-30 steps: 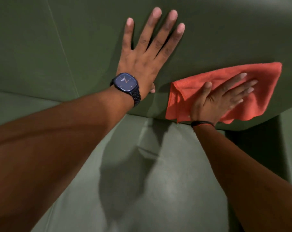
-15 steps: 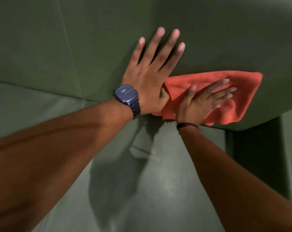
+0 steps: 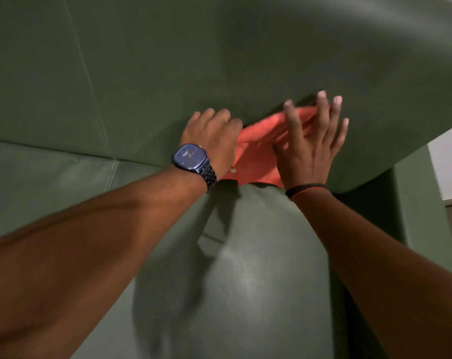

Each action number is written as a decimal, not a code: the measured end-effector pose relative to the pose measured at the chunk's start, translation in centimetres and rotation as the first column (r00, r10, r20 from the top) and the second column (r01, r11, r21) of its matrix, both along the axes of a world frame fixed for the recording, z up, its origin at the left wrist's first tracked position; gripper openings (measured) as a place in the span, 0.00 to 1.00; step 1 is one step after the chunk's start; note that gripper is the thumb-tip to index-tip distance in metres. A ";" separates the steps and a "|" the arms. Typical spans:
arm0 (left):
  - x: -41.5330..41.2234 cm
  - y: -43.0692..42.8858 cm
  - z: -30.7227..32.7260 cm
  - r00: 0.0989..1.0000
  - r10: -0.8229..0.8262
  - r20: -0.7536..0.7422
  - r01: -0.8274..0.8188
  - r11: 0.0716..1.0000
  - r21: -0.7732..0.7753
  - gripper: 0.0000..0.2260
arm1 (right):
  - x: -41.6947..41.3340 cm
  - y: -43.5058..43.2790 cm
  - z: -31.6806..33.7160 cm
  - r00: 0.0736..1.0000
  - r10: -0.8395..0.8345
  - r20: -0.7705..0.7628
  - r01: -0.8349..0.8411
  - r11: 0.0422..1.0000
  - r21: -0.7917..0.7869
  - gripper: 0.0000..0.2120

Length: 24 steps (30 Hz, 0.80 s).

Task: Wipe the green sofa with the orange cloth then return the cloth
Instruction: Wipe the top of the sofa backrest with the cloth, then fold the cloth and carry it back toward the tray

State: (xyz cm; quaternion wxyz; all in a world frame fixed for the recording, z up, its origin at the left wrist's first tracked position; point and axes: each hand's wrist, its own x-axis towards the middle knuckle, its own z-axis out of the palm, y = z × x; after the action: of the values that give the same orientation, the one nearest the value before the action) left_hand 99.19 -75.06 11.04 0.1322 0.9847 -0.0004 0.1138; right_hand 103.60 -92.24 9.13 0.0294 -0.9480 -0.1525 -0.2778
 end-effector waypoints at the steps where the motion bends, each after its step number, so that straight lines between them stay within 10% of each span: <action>1: -0.5 0.1 0.4 1.000 -0.009 0.020 0.009 1.000 -0.024 0.06 | 0.0 0.0 0.9 0.998 0.052 0.039 -0.050 0.998 -0.048 0.12; 8: -6.5 6.7 7.5 0.994 0.055 0.092 -0.046 0.994 -0.094 0.07 | -4.3 6.2 11.1 0.840 0.397 -0.369 -0.441 0.897 -0.040 0.03; 24: -41.4 40.0 36.3 0.887 0.447 0.114 -0.461 0.857 0.230 0.04 | -29.2 44.8 38.0 0.464 0.815 -0.347 -0.877 0.477 -0.053 0.23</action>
State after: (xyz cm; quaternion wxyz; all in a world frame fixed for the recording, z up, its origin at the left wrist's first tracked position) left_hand 57.75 -35.06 47.31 -0.0237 0.9619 0.2137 0.1686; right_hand 74.42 -47.46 47.12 0.0780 -0.7698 -0.6293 -0.0725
